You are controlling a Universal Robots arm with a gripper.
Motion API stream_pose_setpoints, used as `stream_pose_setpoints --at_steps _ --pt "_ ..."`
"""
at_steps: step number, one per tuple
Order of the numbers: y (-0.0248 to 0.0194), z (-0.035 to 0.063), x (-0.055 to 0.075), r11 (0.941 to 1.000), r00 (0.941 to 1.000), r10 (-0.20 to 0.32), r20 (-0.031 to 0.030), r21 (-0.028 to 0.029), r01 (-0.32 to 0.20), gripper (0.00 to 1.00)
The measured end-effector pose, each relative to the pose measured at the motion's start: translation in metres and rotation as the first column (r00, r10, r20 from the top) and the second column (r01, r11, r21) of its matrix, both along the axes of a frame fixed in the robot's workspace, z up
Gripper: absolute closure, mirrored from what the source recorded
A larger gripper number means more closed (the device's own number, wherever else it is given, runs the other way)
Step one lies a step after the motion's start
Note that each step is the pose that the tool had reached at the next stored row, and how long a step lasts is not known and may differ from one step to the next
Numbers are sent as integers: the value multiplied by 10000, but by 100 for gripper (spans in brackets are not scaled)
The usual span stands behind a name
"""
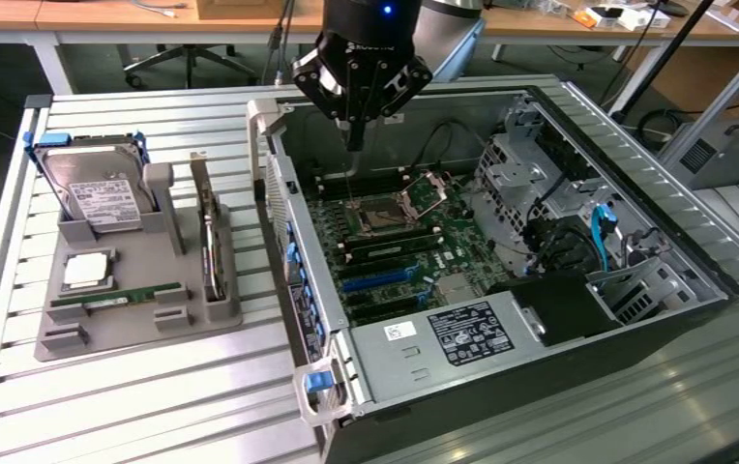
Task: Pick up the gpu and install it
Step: 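Reach for the gpu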
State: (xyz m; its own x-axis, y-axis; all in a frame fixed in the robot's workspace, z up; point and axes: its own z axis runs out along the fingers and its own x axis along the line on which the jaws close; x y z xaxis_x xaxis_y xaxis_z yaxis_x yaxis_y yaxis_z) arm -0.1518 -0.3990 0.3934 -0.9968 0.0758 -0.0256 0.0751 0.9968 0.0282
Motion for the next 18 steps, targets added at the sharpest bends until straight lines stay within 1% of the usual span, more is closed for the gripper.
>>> stream_pose_setpoints --at_steps 3,5,10,18 --pt "0 -1 -2 10000 10000 1 1 -14 -1 89" --pt "0 -1 -13 10000 10000 0 1 -41 0 89" --pt "0 -1 -22 10000 10000 0 2 -53 0 89" --pt "0 -1 -49 10000 10000 0 2 -55 0 89"
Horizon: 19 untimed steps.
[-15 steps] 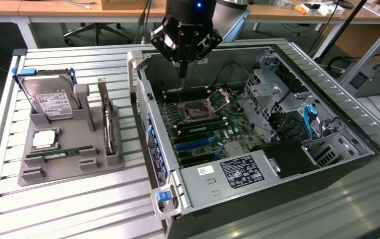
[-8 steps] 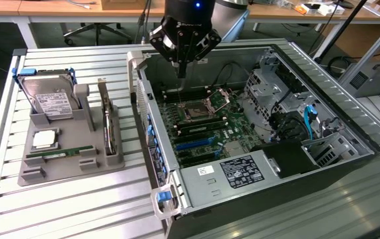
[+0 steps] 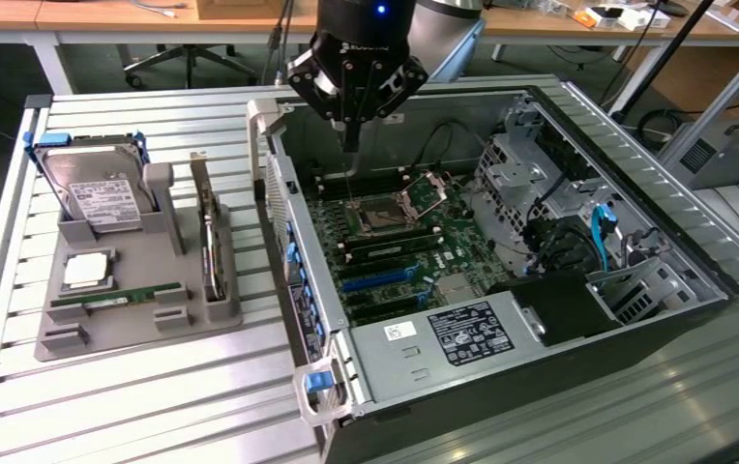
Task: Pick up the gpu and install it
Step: 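Reach for the gpu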
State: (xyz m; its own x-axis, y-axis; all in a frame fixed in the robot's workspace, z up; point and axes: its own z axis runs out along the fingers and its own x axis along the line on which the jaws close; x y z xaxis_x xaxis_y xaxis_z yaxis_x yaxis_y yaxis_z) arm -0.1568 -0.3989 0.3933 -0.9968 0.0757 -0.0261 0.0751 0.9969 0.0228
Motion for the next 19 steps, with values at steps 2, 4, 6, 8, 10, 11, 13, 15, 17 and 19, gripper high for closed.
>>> stream_pose_setpoints --at_steps 2,4,6,8,10,11,13,15,17,19 --pt "0 0 -12 10000 10000 0 0 0 0 89" --pt "0 0 -22 10000 10000 0 0 -1 0 89" --pt "0 0 -31 10000 10000 0 0 -2 0 89" --pt "0 0 -43 10000 10000 1 0 -3 -1 89" --pt "0 0 -54 10000 10000 0 0 -3 0 89" --pt "0 0 -60 10000 10000 0 -1 -4 0 89" --pt "0 0 -73 10000 10000 0 -1 -5 0 89" --pt "0 0 -83 10000 10000 0 -1 -6 0 89" --pt "0 0 -89 10000 10000 0 0 -8 0 89" --pt "0 0 -95 10000 10000 0 0 -9 0 89"
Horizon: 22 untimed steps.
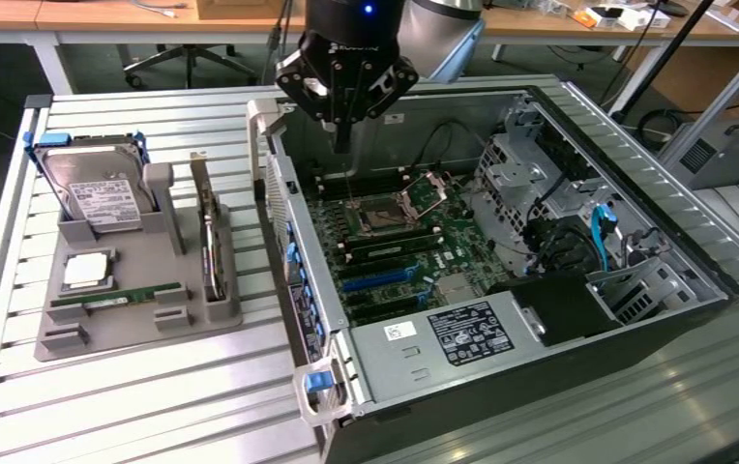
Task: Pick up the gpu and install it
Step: 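Reach for the gpu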
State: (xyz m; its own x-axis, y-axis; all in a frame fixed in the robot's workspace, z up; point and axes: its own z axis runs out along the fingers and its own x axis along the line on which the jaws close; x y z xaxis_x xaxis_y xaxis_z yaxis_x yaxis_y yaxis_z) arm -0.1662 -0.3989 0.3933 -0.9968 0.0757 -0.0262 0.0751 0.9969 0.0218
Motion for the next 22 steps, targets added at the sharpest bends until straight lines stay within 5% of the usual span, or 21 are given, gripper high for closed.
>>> stream_pose_setpoints --at_steps 22 --pt "0 0 -70 10000 10000 0 0 -29 0 89"
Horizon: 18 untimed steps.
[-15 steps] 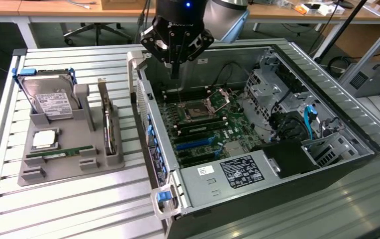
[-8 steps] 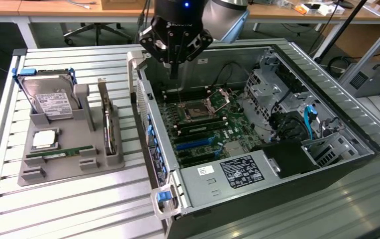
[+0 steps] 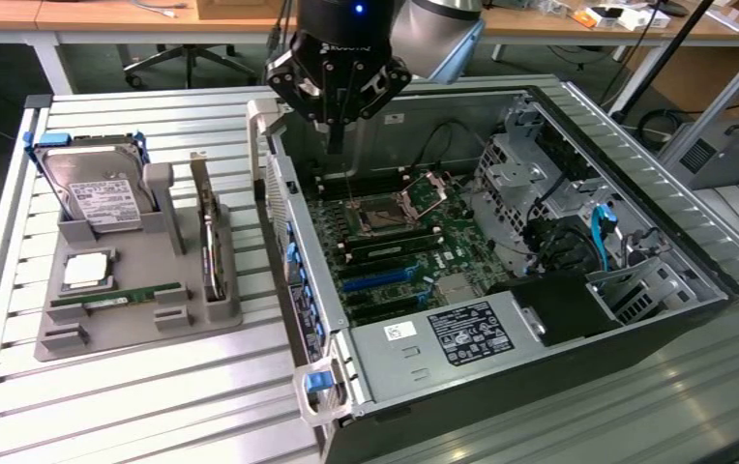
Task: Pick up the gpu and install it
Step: 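Reach for the gpu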
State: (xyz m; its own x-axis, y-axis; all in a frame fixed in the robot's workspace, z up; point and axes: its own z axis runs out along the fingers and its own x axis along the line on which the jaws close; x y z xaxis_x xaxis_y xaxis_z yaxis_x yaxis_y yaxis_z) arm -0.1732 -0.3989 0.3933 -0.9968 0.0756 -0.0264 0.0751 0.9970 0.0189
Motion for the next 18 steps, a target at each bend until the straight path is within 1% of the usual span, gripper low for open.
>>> stream_pose_setpoints --at_steps 18 --pt "0 0 -54 10000 10000 0 -1 -40 0 89"
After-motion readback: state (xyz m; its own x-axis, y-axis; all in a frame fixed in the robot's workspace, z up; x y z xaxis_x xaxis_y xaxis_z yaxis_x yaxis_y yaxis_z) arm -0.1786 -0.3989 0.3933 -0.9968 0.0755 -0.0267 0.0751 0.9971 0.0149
